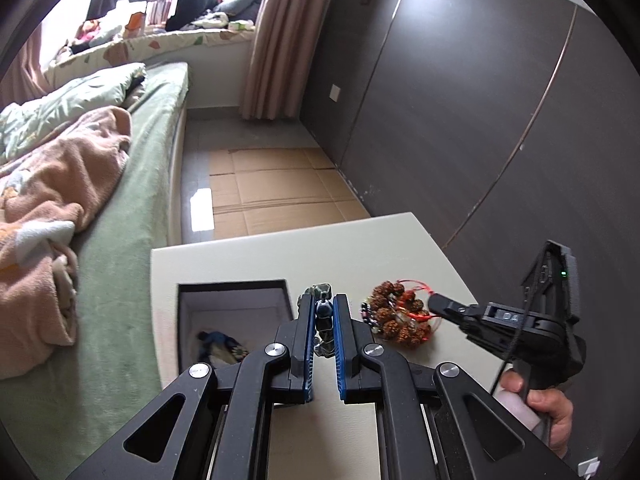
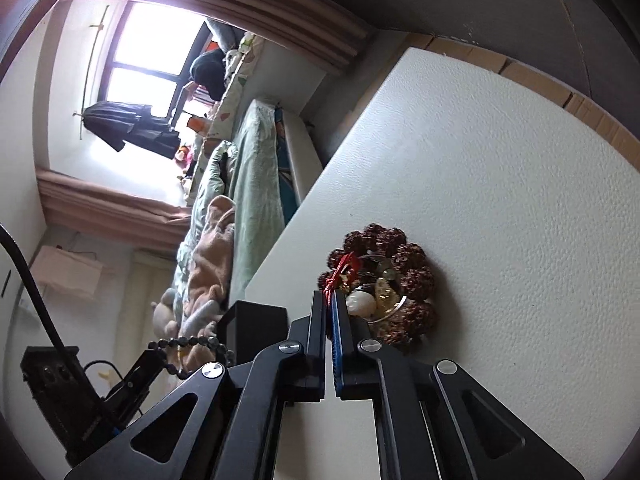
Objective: Organize jewelry
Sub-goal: 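Carry both bracelets over the black box and release them inside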
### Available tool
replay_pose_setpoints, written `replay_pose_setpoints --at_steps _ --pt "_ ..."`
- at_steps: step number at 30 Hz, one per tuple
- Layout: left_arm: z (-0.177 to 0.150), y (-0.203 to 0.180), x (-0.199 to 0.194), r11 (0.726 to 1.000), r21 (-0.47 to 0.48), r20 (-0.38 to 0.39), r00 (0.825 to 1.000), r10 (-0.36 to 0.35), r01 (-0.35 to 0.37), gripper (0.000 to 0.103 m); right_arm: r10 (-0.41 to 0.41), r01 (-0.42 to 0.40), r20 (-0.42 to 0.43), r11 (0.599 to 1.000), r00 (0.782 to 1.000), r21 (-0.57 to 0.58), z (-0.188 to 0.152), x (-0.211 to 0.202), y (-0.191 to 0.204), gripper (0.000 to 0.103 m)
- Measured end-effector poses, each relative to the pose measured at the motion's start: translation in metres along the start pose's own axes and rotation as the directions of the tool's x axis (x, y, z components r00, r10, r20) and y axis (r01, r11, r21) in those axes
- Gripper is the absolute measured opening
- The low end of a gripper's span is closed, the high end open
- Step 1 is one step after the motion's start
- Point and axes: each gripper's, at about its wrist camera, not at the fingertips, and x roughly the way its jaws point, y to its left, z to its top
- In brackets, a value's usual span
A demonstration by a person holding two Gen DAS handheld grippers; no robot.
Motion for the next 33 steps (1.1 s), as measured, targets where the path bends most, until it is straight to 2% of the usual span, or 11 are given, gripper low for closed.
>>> replay_pose_setpoints --at_steps 7,16,23,25,26,27,28,29,30,31,33 --pt "0.005 0.023 -0.023 0.999 -0.024 0.044 0.999 0.024 -0.023 0.009 0.059 -0.056 0.021 0.992 0.998 -0.115 -0.003 -0.015 0.046 0.005" --pt "0.005 0.048 -0.045 0.997 -0.059 0.077 0.996 0.049 -0.044 0.009 0.107 -0.121 -0.075 0.969 0.991 -0.217 -0.025 0.015 0.104 0.005" --pt "0.007 0.063 -0.054 0.995 -0.085 0.085 0.994 0.064 -0.057 0.009 0.085 -0.135 -0.183 0.949 0.979 -0.284 -0.044 0.059 0.138 0.005" --pt "0.007 0.066 -0.053 0.994 -0.09 0.08 0.995 0.065 -0.058 0.009 0.016 -0.081 -0.202 0.946 0.979 -0.315 -0.048 0.072 0.144 0.005" --pt "0.006 0.066 -0.053 0.994 -0.09 0.078 0.995 0.064 -0.057 0.009 -0.027 -0.044 -0.207 0.942 0.978 -0.332 -0.05 0.079 0.145 0.011" --pt "0.006 0.066 -0.051 0.994 -0.089 0.074 0.995 0.062 -0.056 0.009 -0.055 -0.026 -0.22 0.937 0.974 -0.349 -0.052 0.084 0.147 0.03" --pt "0.005 0.066 -0.05 0.995 -0.089 0.071 0.996 0.061 -0.054 0.009 -0.068 -0.02 -0.229 0.932 0.971 -0.362 -0.054 0.086 0.147 0.044" --pt "0.004 0.065 -0.047 0.995 -0.087 0.066 0.996 0.058 -0.053 0.009 -0.074 -0.012 -0.215 0.927 0.974 -0.374 -0.056 0.084 0.148 0.064" --pt "0.003 0.064 -0.044 0.995 -0.085 0.059 0.997 0.057 -0.052 0.009 -0.076 -0.002 -0.186 0.922 0.98 -0.386 -0.057 0.08 0.148 0.07" --pt "0.002 0.063 -0.041 0.995 -0.084 0.051 0.997 0.057 -0.052 0.009 -0.067 -0.005 -0.165 0.918 0.984 -0.397 -0.058 0.075 0.15 0.07" --pt "0.001 0.06 -0.035 0.995 -0.085 0.037 0.998 0.051 -0.048 0.009 -0.05 -0.024 -0.177 0.919 0.983 -0.394 -0.057 0.07 0.145 0.07"
